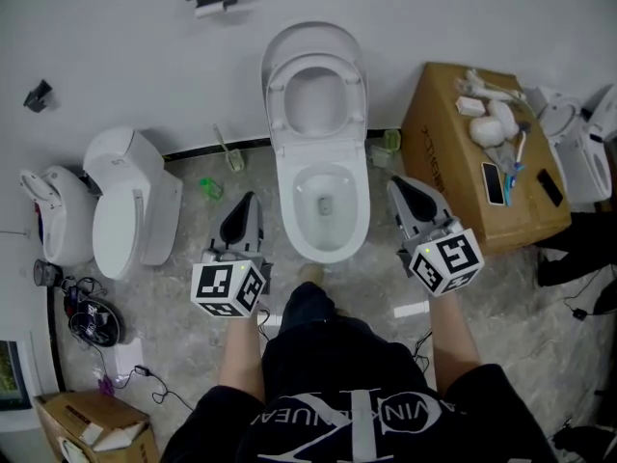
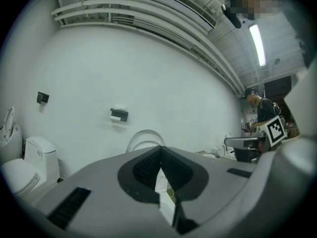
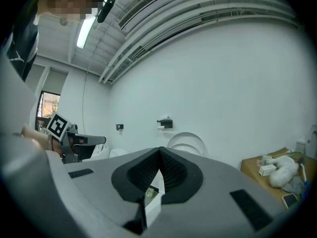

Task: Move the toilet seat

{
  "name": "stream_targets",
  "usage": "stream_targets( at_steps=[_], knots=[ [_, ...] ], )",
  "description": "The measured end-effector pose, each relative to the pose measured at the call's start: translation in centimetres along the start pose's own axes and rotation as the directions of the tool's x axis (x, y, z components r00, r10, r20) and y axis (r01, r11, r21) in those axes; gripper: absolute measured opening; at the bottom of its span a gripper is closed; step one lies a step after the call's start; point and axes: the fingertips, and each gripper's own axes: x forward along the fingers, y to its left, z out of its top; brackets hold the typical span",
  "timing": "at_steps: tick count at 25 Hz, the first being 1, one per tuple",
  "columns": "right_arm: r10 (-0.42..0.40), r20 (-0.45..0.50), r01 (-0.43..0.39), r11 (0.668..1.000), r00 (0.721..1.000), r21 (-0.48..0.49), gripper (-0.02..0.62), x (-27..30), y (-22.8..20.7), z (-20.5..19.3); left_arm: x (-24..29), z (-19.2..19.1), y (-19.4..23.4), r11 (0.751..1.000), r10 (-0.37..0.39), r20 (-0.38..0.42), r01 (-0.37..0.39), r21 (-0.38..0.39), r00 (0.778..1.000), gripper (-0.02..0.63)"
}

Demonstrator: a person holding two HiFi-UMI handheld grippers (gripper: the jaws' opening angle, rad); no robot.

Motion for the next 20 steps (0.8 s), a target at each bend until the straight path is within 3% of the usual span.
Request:
stream_targets(
  at_steps=[20],
  knots=[
    [-0.002, 0.030, 0.002, 1.000, 1.000, 0.002, 0.008, -1.9, 0.4, 1.6, -1.5, 2.5, -1.2, 1.000, 0.003, 0.037, -0.003, 0.001, 0.999, 0.003]
  ],
)
